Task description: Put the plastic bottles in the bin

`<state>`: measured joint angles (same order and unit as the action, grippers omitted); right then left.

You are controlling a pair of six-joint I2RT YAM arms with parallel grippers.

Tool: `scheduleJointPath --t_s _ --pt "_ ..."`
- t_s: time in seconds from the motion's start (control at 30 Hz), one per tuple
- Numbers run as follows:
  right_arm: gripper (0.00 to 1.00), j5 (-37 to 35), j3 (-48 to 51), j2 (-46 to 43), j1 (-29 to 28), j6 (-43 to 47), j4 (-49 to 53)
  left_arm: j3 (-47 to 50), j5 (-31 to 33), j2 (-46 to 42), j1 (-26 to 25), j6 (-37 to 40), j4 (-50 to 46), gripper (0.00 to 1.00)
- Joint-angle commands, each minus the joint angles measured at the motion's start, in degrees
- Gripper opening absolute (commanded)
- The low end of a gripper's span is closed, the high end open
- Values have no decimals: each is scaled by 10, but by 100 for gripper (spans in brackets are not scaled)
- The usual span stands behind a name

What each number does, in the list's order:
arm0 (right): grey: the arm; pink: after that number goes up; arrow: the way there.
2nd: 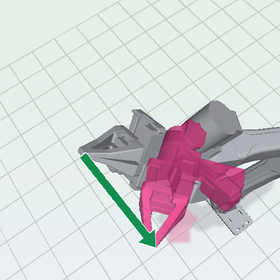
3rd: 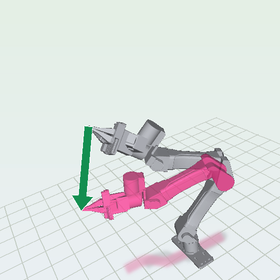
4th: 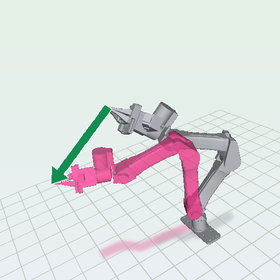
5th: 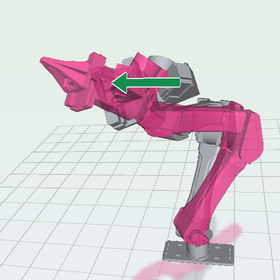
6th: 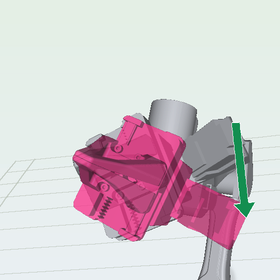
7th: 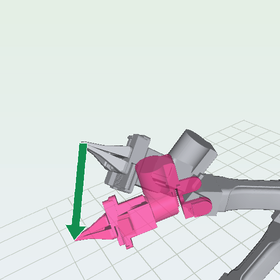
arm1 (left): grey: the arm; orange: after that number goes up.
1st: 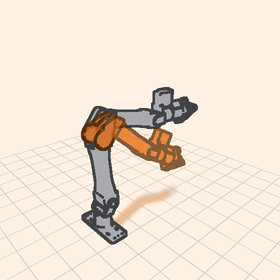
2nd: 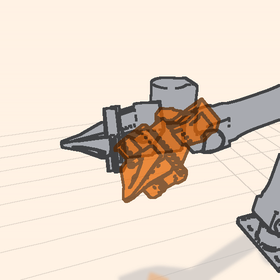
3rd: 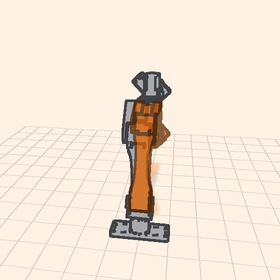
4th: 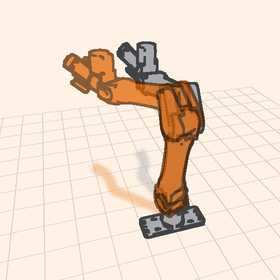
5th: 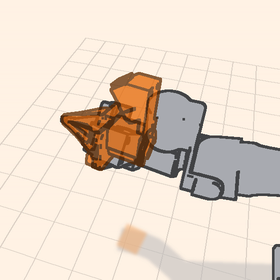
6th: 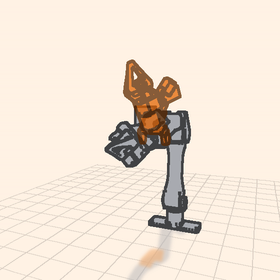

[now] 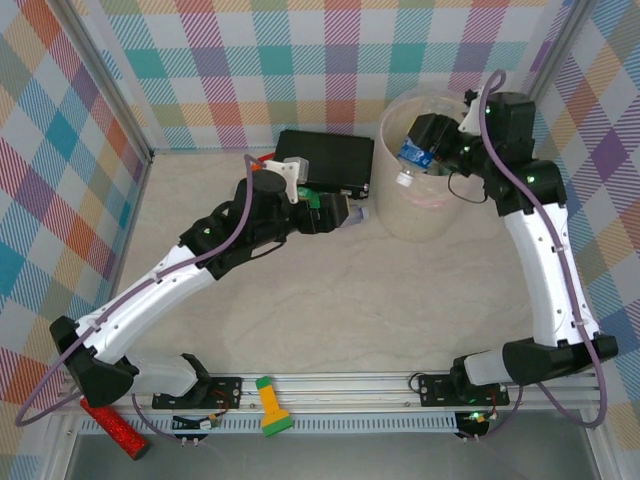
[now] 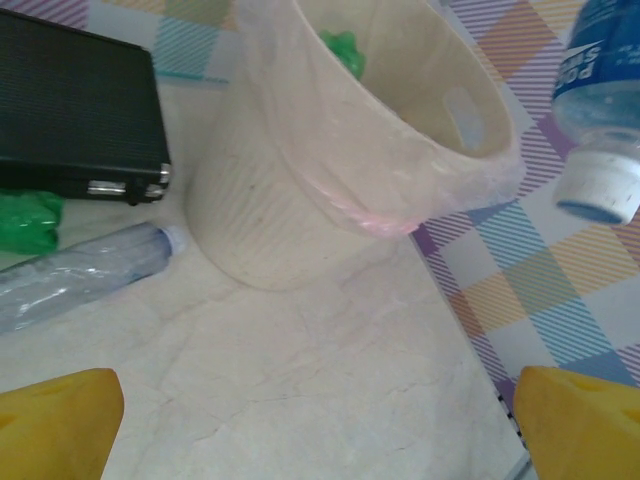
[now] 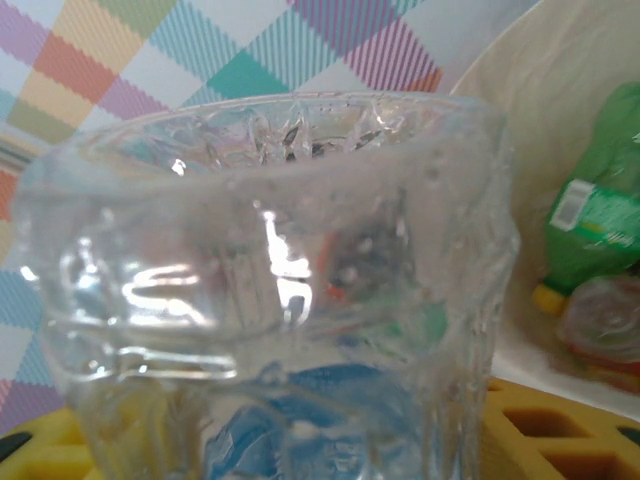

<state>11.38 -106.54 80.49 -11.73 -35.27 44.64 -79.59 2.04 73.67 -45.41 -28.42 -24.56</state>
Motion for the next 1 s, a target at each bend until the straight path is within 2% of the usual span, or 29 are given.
scheduleJointPath --t_s 0.0,0.33,0.5,0.83,0.97 --pt "56 11 -55 24 29 37 54 14 29 -23 11 22 -38 99" --pt "56 31 -205 108 131 70 120 14 56 -44 34 40 -90 100" --pt "56 42 -266 150 175 80 149 4 93 -56 42 50 -121 100" --pt "54 30 -293 195 237 106 190 13 100 -78 54 57 -133 100" --pt "54 62 -296 221 238 93 195 18 101 -80 56 58 -133 100"
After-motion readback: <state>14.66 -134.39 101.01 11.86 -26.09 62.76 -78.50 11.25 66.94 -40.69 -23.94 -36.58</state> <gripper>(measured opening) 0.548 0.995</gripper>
